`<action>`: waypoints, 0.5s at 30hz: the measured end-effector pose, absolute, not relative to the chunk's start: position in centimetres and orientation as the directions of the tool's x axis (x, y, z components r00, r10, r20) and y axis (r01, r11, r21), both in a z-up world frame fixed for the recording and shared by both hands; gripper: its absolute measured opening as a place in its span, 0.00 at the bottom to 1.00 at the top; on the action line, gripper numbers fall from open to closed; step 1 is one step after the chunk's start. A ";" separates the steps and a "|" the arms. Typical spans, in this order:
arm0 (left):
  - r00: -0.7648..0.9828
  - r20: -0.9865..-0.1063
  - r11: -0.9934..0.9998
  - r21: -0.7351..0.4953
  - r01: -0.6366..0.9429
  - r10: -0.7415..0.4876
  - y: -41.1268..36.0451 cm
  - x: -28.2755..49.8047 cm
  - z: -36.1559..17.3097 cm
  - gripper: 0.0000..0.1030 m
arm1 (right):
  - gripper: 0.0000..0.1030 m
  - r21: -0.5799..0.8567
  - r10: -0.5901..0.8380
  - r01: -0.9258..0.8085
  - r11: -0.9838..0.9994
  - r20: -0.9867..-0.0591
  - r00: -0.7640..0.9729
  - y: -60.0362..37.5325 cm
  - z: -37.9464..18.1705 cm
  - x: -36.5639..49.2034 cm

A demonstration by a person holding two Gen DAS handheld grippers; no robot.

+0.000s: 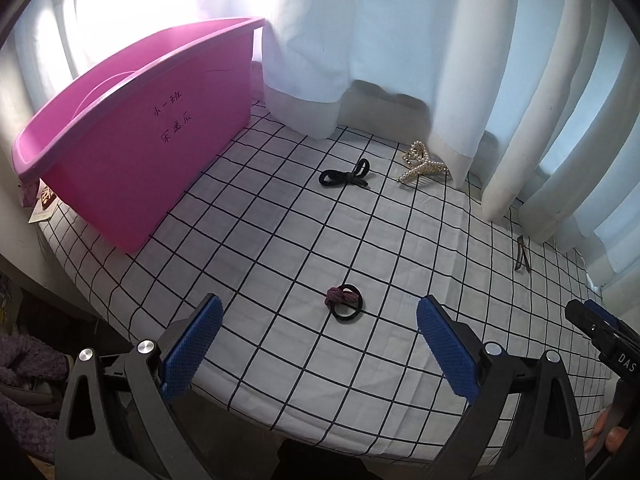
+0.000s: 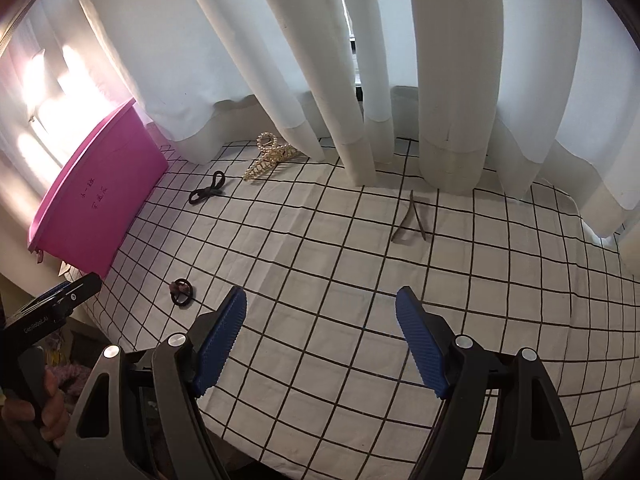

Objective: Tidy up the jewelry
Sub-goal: 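Withdraw both tools from the tub back over the table, then grasp the black-and-pink hair tie with the left tool while the right tool grasps the brown hairpin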

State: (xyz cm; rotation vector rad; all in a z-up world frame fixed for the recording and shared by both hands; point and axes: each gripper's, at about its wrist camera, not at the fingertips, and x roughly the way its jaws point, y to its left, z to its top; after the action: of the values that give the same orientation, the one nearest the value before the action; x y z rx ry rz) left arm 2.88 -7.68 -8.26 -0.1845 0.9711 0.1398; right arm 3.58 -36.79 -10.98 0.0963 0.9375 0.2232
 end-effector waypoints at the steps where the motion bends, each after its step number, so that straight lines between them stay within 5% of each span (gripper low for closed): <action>1: 0.557 -0.830 0.976 -0.085 -0.200 0.041 -8.1 3.0 -8.8 0.93 | 0.71 0.168 0.215 -0.135 0.977 -0.789 0.575 -37.4 -11.2 3.7; 15: 0.481 -0.862 0.912 -0.061 -0.407 0.157 -12.2 1.8 -12.0 0.93 | 0.71 0.188 0.296 -0.250 0.950 -0.800 0.522 -42.8 -14.5 8.5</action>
State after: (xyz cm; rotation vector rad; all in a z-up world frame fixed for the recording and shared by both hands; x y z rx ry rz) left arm 1.84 -12.19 -12.02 -0.2726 1.0144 0.3489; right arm 8.50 -42.77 -14.54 0.0517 0.9674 0.3275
